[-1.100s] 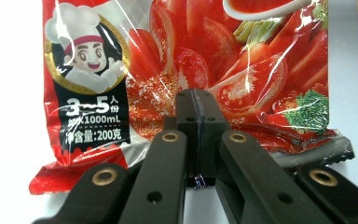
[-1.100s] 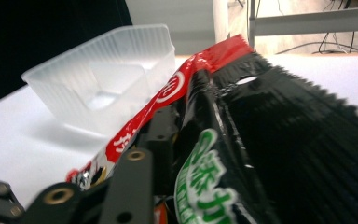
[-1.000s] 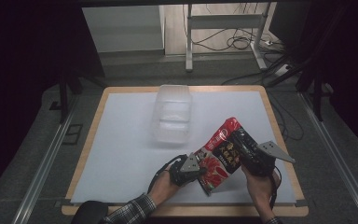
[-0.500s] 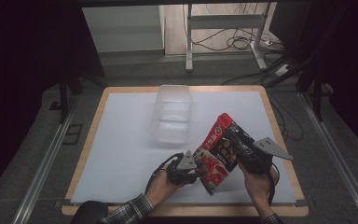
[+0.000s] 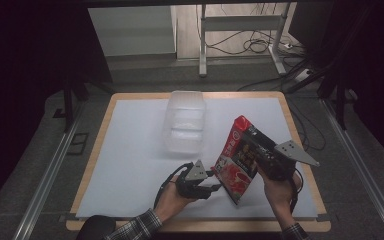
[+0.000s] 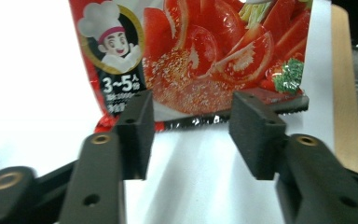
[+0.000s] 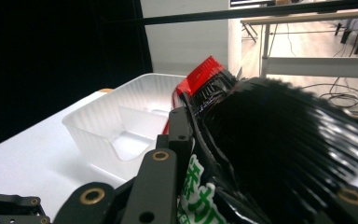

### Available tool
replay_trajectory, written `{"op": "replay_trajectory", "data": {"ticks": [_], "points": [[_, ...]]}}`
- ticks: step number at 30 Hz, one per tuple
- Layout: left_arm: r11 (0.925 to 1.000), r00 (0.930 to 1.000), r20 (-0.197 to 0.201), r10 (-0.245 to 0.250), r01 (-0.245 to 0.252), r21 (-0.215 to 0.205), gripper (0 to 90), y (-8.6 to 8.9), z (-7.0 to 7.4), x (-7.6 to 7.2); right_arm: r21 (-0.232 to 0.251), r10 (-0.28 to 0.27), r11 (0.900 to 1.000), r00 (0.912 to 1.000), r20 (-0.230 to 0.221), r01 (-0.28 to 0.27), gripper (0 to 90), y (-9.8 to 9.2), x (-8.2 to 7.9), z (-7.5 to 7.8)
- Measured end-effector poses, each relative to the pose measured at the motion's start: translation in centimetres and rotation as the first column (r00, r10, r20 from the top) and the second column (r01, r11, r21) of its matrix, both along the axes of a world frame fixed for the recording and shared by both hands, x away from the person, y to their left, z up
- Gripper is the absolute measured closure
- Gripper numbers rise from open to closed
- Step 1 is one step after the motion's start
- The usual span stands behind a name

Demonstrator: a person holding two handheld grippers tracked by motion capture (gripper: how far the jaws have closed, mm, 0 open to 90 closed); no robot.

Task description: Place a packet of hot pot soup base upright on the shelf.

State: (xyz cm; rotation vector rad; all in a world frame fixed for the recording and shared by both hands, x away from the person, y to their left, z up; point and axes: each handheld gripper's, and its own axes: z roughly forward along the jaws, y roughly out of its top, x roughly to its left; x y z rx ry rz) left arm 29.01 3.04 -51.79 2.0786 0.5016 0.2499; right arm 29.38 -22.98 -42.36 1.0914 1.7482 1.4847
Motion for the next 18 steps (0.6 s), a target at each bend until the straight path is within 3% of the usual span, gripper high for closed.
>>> {"op": "replay_trajectory", "data": {"ticks": [6, 12, 18], "points": [[0.9996, 0.9999, 0.003, 0.011, -0.011, -0.027, 40.0, 1.1, 0.6, -0.9, 0.003, 0.019, 1.000, 0.9998, -0.006, -0.019, 82.8, 0.0, 0.1, 0.2], [0.9983, 0.9998, 0.005, 0.022, -0.021, -0.054, 39.9, 2.3, 1.1, -1.8, 0.000, 0.038, 0.999, 0.9992, 0.011, -0.038, 85.1, 0.1, -0.1, 1.2], [0.9976, 0.9997, 0.000, 0.023, -0.023, -0.065, 40.0, 3.0, 1.2, -2.5, 0.015, 0.052, 0.999, 0.9986, 0.002, -0.052, 84.6, -0.1, -0.3, 1.0]]}}
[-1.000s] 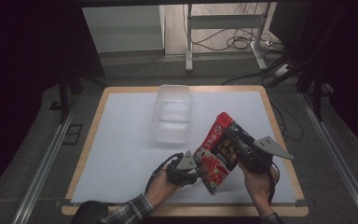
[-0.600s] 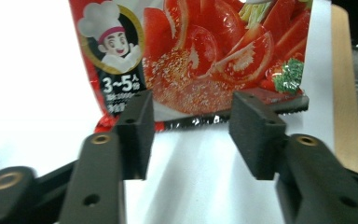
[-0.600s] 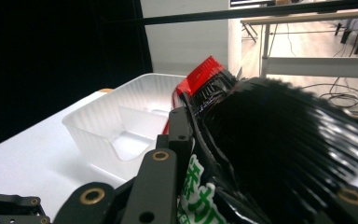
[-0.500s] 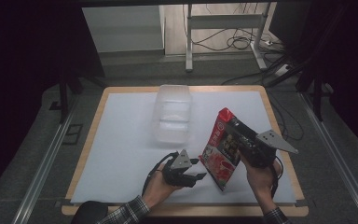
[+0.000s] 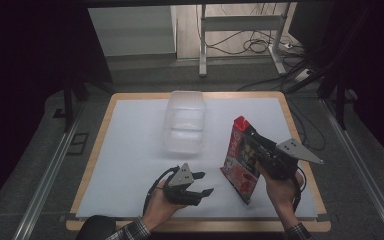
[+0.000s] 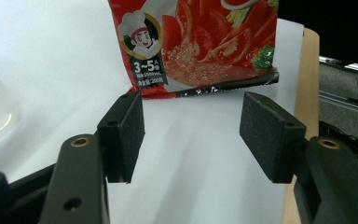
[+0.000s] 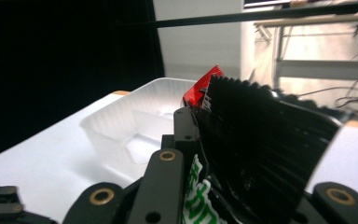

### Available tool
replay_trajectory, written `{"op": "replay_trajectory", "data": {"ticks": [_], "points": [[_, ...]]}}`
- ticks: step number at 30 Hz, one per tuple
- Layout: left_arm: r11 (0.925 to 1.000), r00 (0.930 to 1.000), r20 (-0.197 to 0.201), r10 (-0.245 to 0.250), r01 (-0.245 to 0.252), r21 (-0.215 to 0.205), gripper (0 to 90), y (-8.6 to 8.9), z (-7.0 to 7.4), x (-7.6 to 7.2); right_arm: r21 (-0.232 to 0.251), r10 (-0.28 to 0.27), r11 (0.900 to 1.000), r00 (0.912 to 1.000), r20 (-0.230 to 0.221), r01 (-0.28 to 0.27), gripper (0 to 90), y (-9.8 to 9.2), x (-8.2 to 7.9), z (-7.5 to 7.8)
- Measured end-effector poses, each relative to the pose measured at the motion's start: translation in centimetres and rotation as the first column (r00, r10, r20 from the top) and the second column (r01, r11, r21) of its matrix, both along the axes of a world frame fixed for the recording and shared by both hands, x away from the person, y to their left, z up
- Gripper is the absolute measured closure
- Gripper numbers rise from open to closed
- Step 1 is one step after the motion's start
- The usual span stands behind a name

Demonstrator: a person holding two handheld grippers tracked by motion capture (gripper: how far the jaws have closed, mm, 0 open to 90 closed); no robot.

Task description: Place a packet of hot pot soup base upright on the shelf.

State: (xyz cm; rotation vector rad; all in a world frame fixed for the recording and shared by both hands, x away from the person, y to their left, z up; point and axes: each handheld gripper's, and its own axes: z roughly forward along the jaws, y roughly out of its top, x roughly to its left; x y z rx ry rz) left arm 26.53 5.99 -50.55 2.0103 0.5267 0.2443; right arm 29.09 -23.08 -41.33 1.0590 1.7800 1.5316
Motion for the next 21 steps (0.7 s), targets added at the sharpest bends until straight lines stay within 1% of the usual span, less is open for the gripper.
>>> {"op": "replay_trajectory", "data": {"ticks": [3, 4, 7, 9, 12, 14, 17, 18, 19, 20, 21], "points": [[1.0000, 1.0000, 0.001, -0.006, 0.006, 0.008, 39.9, -0.1, -0.1, -0.1, 0.024, 0.028, 0.999, 0.9995, -0.014, -0.028, 79.2, -0.3, -0.5, -0.2], [1.0000, 1.0000, 0.001, -0.006, 0.006, 0.008, 39.8, -0.1, -0.1, -0.1, 0.024, 0.028, 0.999, 0.9995, -0.014, -0.028, 79.2, -0.3, -0.5, -0.2], [0.9999, 1.0000, -0.002, -0.008, 0.008, 0.011, 39.7, -0.1, -0.1, 0.0, 0.063, 0.052, 0.997, 0.9979, -0.038, -0.049, 75.0, -0.7, -0.8, -0.5], [0.9999, 1.0000, -0.001, -0.008, 0.008, 0.015, 39.7, -0.2, -0.2, 0.0, 0.059, 0.056, 0.997, 0.9981, -0.026, -0.054, 70.6, -0.8, -1.1, -0.8], [0.9998, 0.9999, -0.003, -0.011, 0.012, 0.017, 39.4, -0.2, -0.2, 0.0, 0.041, 0.047, 0.998, 0.9989, -0.002, -0.047, 63.3, -0.7, -1.4, -1.1], [0.9997, 0.9999, -0.003, -0.014, 0.014, 0.021, 39.2, -0.2, -0.2, 0.0, 0.037, 0.042, 0.998, 0.9990, 0.010, -0.043, 62.0, -0.8, -1.5, -1.3], [0.9996, 0.9998, -0.006, -0.019, 0.019, 0.021, 39.0, -0.2, -0.3, 0.0, 0.059, 0.068, 0.996, 0.9976, 0.018, -0.069, 58.1, -1.1, -1.6, -1.6], [0.9996, 0.9998, -0.006, -0.019, 0.019, 0.020, 38.9, -0.2, -0.3, 0.0, 0.046, 0.064, 0.997, 0.9974, 0.032, -0.065, 58.1, -1.1, -1.9, -1.7], [0.9996, 0.9998, -0.008, -0.020, 0.020, 0.020, 38.9, -0.2, -0.3, 0.1, 0.046, 0.064, 0.997, 0.9974, 0.032, -0.065, 58.1, -1.1, -1.9, -1.7], [0.9996, 0.9998, -0.008, -0.020, 0.020, 0.019, 38.9, -0.2, -0.3, 0.1, 0.047, 0.077, 0.996, 0.9964, 0.037, -0.078, 57.7, -1.1, -2.0, -1.7], [0.9996, 0.9998, -0.008, -0.020, 0.020, 0.020, 38.9, -0.2, -0.2, 0.1, 0.065, 0.093, 0.993, 0.9950, 0.035, -0.096, 57.4, -1.1, -2.0, -1.7]]}}
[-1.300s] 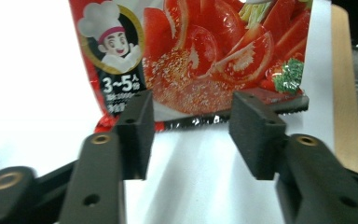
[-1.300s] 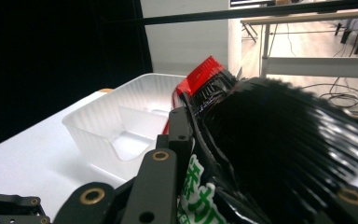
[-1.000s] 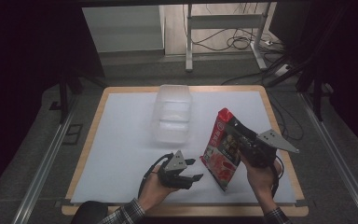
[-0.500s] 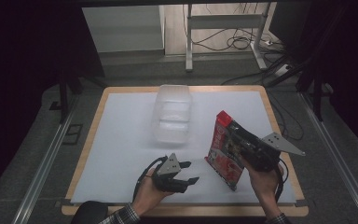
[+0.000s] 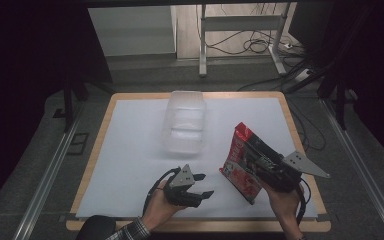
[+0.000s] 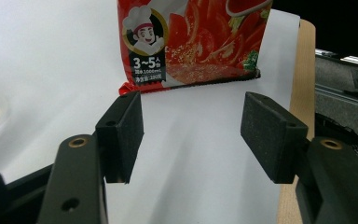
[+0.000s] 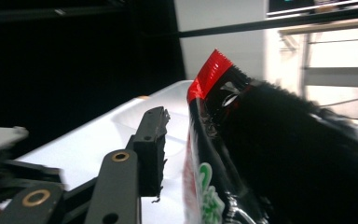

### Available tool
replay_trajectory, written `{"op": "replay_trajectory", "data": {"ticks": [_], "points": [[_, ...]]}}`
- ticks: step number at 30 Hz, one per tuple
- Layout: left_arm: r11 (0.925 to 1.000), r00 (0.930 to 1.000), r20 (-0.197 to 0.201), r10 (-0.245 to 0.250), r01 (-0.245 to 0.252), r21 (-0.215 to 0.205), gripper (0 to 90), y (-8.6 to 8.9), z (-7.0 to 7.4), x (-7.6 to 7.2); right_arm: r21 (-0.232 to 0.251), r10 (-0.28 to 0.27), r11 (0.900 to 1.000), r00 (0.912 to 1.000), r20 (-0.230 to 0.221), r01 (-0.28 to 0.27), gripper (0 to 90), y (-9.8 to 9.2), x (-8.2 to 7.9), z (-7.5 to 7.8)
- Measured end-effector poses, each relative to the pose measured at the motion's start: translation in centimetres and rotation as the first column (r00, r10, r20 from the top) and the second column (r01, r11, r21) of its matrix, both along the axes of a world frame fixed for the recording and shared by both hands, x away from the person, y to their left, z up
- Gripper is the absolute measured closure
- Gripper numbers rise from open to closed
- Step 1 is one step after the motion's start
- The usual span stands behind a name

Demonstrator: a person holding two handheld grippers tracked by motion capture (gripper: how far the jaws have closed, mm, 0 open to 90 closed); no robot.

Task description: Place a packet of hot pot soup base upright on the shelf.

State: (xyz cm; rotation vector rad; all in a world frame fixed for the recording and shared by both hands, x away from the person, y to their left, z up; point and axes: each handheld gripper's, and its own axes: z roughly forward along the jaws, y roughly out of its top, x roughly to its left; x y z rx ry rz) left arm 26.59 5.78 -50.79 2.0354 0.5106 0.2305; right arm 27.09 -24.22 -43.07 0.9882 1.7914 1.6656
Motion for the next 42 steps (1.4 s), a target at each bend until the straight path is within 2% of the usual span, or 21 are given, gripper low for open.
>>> {"op": "replay_trajectory", "data": {"ticks": [2, 3, 5, 6, 7, 8, 9, 11, 13, 14, 15, 16, 18, 22, 24, 28, 31, 33, 37, 40, 42], "points": [[1.0000, 1.0000, 0.000, -0.001, 0.001, -0.002, 38.8, 0.0, 0.0, 0.0, 0.045, 0.060, 0.997, 0.9982, -0.006, -0.060, 57.6, -0.1, -0.1, -0.1], [1.0000, 1.0000, -0.001, -0.001, 0.001, -0.001, 38.6, 0.0, 0.0, 0.0, 0.043, 0.065, 0.997, 0.9979, 0.001, -0.065, 57.6, -0.1, -0.2, -0.1], [1.0000, 1.0000, -0.002, -0.003, 0.003, -0.001, 38.5, 0.0, 0.0, 0.0, -0.017, 0.015, 1.000, 0.9996, 0.024, -0.015, 56.5, 0.2, -0.4, -0.1], [1.0000, 1.0000, -0.005, -0.005, 0.005, 0.000, 38.5, 0.0, 0.0, 0.0, -0.019, 0.021, 1.000, 0.9994, 0.028, -0.020, 55.9, 0.2, -0.5, -0.1], [1.0000, 1.0000, -0.004, -0.005, 0.005, 0.001, 38.2, 0.0, 0.0, 0.0, 0.004, 0.043, 0.999, 0.9988, 0.024, -0.043, 55.5, 0.2, -0.4, -0.1], [1.0000, 1.0000, -0.004, -0.006, 0.006, 0.002, 38.1, 0.0, 0.0, 0.0, 0.058, 0.095, 0.994, 0.9953, 0.017, -0.096, 55.5, 0.0, -0.4, -0.3], [1.0000, 1.0000, -0.004, -0.006, 0.006, 0.003, 38.1, 0.0, 0.0, 0.0, 0.058, 0.095, 0.994, 0.9953, 0.017, -0.096, 55.5, 0.0, -0.4, -0.3], [1.0000, 1.0000, -0.004, -0.007, 0.007, 0.004, 38.0, -0.1, 0.0, 0.0, 0.025, 0.096, 0.995, 0.9947, 0.037, -0.097, 55.5, 0.3, -0.7, -0.3], [0.9999, 1.0000, -0.003, -0.008, 0.008, 0.006, 37.9, -0.1, 0.0, 0.0, -0.058, 0.069, 0.996, 0.9947, 0.076, -0.064, 54.5, 0.7, -0.9, -0.2], [0.9999, 1.0000, -0.003, -0.009, 0.009, 0.006, 37.9, -0.1, 0.0, 0.0, -0.096, 0.061, 0.994, 0.9935, 0.096, -0.052, 54.2, 0.9, -1.0, -0.1], [0.9999, 1.0000, -0.002, -0.010, 0.010, 0.008, 37.8, -0.1, 0.0, 0.0, -0.152, 0.058, 0.988, 0.9903, 0.126, -0.038, 54.7, 1.2, -1.1, -0.2], [0.9999, 0.9999, -0.002, -0.010, 0.010, 0.008, 37.9, -0.1, 0.0, 0.0, -0.170, 0.054, 0.985, 0.9892, 0.136, -0.030, 55.7, 1.3, -1.2, -0.2], [0.9999, 1.0000, -0.003, -0.009, 0.009, 0.009, 37.8, -0.1, 0.0, 0.0, -0.177, 0.051, 0.984, 0.9883, 0.144, -0.025, 56.9, 1.4, -1.2, -0.2], [1.0000, 1.0000, 0.005, -0.005, 0.005, 0.001, 37.6, -0.3, 0.0, 0.2, -0.157, 0.042, 0.987, 0.9913, 0.125, -0.022, 56.9, 1.3, -1.0, -0.1], [1.0000, 0.9996, 0.028, 0.005, -0.005, -0.001, 39.7, -0.7, 0.3, 0.6, -0.155, 0.038, 0.988, 0.9939, 0.104, -0.022, 58.0, 1.2, -0.9, 0.1], [0.9997, 0.9993, 0.029, 0.021, -0.021, -0.013, 44.1, -1.8, 0.6, 2.5, -0.144, 0.037, 0.989, 0.9956, 0.086, -0.024, 57.9, 1.1, -0.7, 0.3], [0.9993, 0.9989, 0.025, 0.039, -0.038, -0.003, 44.4, -2.5, 0.3, 4.0, -0.124, 0.047, 0.992, 0.9960, 0.076, -0.037, 57.9, 1.1, -0.6, 0.3], [0.9989, 0.9988, 0.017, 0.047, -0.046, -0.011, 44.4, -2.9, 0.0, 5.0, -0.117, 0.052, 0.992, 0.9960, 0.073, -0.043, 57.9, 1.0, -0.5, 0.3], [0.9983, 0.9997, -0.001, 0.024, -0.024, -0.052, 44.5, -3.7, -0.3, 6.7, -0.108, 0.059, 0.993, 0.9957, 0.071, -0.051, 57.9, 1.0, -0.5, 0.3], [0.9982, 0.9997, 0.022, 0.003, -0.002, -0.059, 49.6, -4.6, 0.2, 7.2, -0.104, 0.067, 0.993, 0.9952, 0.071, -0.059, 57.9, 1.0, -0.5, 0.3], [0.9988, 0.9992, 0.039, -0.008, 0.010, -0.049, 53.4, -5.3, 0.7, 7.6, -0.104, 0.069, 0.993, 0.9951, 0.071, -0.061, 57.9, 1.0, -0.5, 0.3]]}}
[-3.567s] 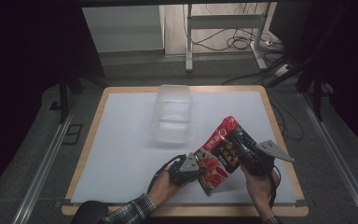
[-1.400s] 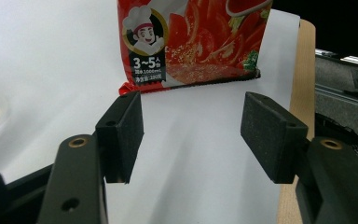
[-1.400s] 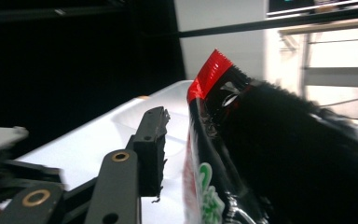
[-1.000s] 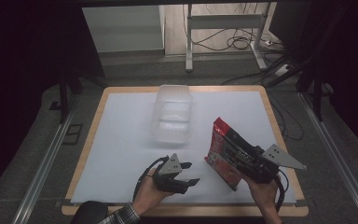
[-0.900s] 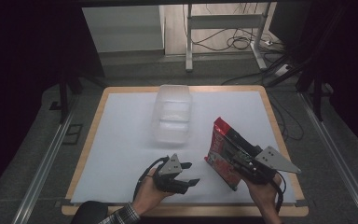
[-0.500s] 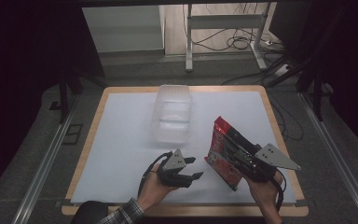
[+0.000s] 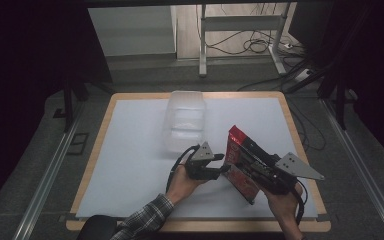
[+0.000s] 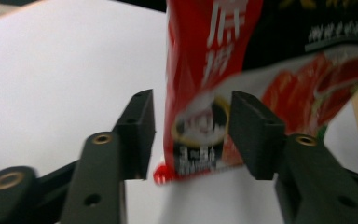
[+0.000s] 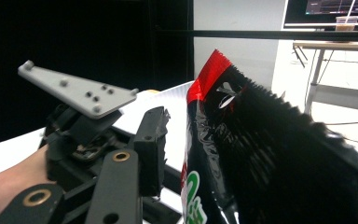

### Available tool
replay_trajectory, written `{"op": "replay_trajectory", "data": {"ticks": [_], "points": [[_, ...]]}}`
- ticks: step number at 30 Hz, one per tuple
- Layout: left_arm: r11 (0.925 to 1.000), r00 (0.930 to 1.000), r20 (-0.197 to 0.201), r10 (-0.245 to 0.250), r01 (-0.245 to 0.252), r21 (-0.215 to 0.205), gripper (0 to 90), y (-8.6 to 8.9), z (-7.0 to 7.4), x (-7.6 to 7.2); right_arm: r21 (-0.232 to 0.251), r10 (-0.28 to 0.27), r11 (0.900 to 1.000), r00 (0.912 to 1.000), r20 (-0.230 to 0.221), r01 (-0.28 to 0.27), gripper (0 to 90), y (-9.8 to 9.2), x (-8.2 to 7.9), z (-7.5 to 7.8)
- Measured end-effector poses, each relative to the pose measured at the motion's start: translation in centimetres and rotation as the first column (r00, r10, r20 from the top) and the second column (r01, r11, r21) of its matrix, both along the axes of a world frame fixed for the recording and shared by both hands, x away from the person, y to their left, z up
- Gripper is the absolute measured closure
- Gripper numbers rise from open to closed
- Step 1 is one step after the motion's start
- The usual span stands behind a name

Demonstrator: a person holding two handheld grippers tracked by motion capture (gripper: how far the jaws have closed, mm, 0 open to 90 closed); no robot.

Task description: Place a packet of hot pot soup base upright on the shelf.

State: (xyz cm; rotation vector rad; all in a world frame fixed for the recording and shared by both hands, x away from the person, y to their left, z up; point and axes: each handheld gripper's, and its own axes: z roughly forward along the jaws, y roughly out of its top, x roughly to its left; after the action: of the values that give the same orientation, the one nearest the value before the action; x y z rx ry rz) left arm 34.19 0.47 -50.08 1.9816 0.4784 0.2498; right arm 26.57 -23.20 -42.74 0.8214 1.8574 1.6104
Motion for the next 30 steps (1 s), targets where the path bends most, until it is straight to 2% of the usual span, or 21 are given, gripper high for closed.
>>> {"op": "replay_trajectory", "data": {"ticks": [1, 3, 4, 7, 10, 11, 13, 14, 17, 19, 25, 30], "points": [[1.0000, 1.0000, 0.005, -0.002, 0.002, -0.001, 55.1, -0.2, 0.2, 0.2, -0.002, 0.007, 1.000, 1.0000, -0.003, -0.007, 57.9, 0.0, -0.1, 0.1], [0.9993, 0.9993, -0.003, -0.037, 0.037, -0.013, 55.0, -0.5, 0.4, 0.6, -0.017, 0.003, 1.000, 1.0000, -0.002, -0.003, 57.1, 0.1, -0.2, 0.1], [0.9990, 0.9990, 0.009, -0.043, 0.043, -0.007, 53.9, -0.7, 0.6, 0.7, -0.020, 0.000, 1.000, 1.0000, -0.004, 0.000, 57.0, 0.1, -0.2, 0.2], [0.9991, 0.9985, 0.035, -0.041, 0.041, -0.007, 44.5, -0.7, 1.0, 1.1, -0.015, 0.000, 1.000, 0.9999, -0.011, 0.000, 57.2, -0.2, -0.1, 0.2], [0.9959, 0.9966, 0.003, -0.083, 0.083, -0.036, 42.1, -0.7, 1.5, 1.7, -0.010, 0.004, 1.000, 0.9999, -0.016, -0.004, 57.2, -0.2, -0.1, 0.2], [0.9936, 0.9945, -0.001, -0.104, 0.104, -0.044, 42.1, -0.8, 1.6, 1.8, -0.010, 0.008, 1.000, 0.9998, -0.016, -0.008, 57.5, -0.2, 0.0, 0.2], [0.9909, 0.9913, 0.001, -0.132, 0.132, -0.026, 45.2, -1.0, 1.9, 2.0, -0.011, 0.008, 1.000, 0.9999, -0.015, -0.008, 57.4, -0.1, 0.0, 0.2], [0.9904, 0.9906, 0.000, -0.137, 0.137, -0.021, 51.5, -1.1, 2.0, 1.9, -0.015, -0.001, 1.000, 0.9999, -0.012, 0.000, 57.3, -0.1, 0.0, 0.2], [0.9915, 0.9915, 0.008, -0.130, 0.130, 0.005, 54.4, -1.2, 2.1, 1.9, -0.007, -0.005, 1.000, 0.9998, -0.020, 0.005, 57.3, -0.2, 0.0, 0.2], [0.9911, 0.9911, 0.002, -0.133, 0.133, 0.004, 56.4, -1.1, 2.1, 1.9, -0.002, -0.003, 1.000, 0.9997, -0.023, 0.003, 57.3, -0.3, 0.0, 0.2], [0.9905, 0.9906, 0.008, -0.137, 0.137, 0.011, 56.2, -0.9, 2.1, 1.7, -0.055, 0.002, 0.998, 1.0000, -0.005, -0.002, 45.6, 0.0, -0.2, 0.4], [0.9899, 0.9900, 0.008, -0.141, 0.141, 0.016, 55.9, -0.8, 2.2, 1.6, -0.082, -0.005, 0.997, 0.9999, -0.009, 0.004, 46.0, -0.1, -0.4, 0.2]]}}
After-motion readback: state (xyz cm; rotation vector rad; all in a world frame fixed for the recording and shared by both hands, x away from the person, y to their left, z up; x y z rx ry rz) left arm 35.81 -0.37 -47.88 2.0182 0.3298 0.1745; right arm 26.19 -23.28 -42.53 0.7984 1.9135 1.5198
